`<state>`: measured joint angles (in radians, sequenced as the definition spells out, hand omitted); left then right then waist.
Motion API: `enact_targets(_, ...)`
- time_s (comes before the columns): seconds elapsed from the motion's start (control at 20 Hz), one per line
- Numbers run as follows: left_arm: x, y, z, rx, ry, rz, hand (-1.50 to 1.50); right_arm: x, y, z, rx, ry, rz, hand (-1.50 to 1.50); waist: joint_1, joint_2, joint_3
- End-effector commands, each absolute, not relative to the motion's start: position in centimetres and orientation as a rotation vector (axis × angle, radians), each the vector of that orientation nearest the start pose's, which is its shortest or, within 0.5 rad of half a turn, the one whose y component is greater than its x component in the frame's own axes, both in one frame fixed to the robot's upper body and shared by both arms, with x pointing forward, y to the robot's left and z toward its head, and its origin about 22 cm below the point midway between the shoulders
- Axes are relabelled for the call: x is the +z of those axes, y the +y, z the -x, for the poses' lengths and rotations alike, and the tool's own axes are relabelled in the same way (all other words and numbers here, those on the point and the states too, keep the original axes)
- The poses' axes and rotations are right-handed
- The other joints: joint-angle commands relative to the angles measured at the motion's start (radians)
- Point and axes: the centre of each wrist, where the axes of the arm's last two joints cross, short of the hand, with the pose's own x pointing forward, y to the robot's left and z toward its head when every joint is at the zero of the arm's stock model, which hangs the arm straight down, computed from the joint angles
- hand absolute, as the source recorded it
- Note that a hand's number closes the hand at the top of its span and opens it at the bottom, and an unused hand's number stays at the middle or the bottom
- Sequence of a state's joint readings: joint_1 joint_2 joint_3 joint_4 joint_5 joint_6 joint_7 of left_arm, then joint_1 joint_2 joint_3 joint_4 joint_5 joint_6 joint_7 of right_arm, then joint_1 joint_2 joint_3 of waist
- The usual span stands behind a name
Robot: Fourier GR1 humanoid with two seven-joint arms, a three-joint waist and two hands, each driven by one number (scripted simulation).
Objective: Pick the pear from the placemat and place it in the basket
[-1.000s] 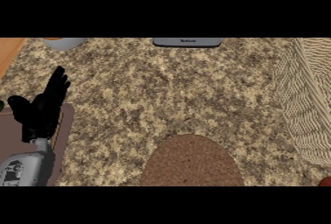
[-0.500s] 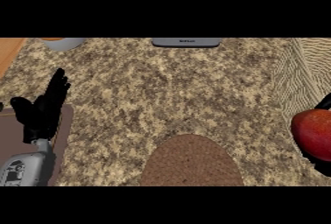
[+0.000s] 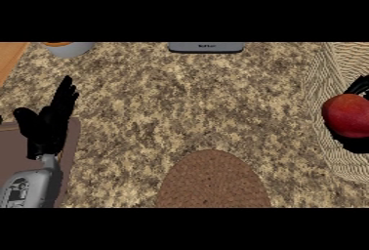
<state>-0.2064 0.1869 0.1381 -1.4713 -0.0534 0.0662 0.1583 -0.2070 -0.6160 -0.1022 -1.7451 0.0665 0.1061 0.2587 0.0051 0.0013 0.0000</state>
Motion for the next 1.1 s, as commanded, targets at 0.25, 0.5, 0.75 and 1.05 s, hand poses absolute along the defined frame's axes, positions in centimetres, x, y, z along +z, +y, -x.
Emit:
enact_targets(0.25, 5.6, 29.1, -29.3, -0.031, -1.522, -0.274, 0.0, 14.7, -38.8, -28.9, 0.509, -1.605, 0.466, 1.5, -0.006, -0.001, 0.0)
enact_targets(0.5, 4.7, 29.0, -28.7, -0.038, -1.522, -0.262, 0.0, 20.3, -37.4, -28.3, 1.051, -1.736, 0.97, 1.5, 0.008, 0.002, 0.002)
enact_targets(0.75, 4.4, 27.8, -28.6, -0.052, -1.528, -0.276, 0.0, 18.0, -38.2, -29.5, 1.172, -1.781, 1.162, 1.5, 0.016, 0.004, 0.002)
enact_targets(1.05, 4.4, 29.5, -27.7, -0.027, -1.517, -0.289, 0.0, 16.2, -36.9, -32.4, 1.104, -1.79, 1.173, 1.5, 0.0, -0.001, 0.0)
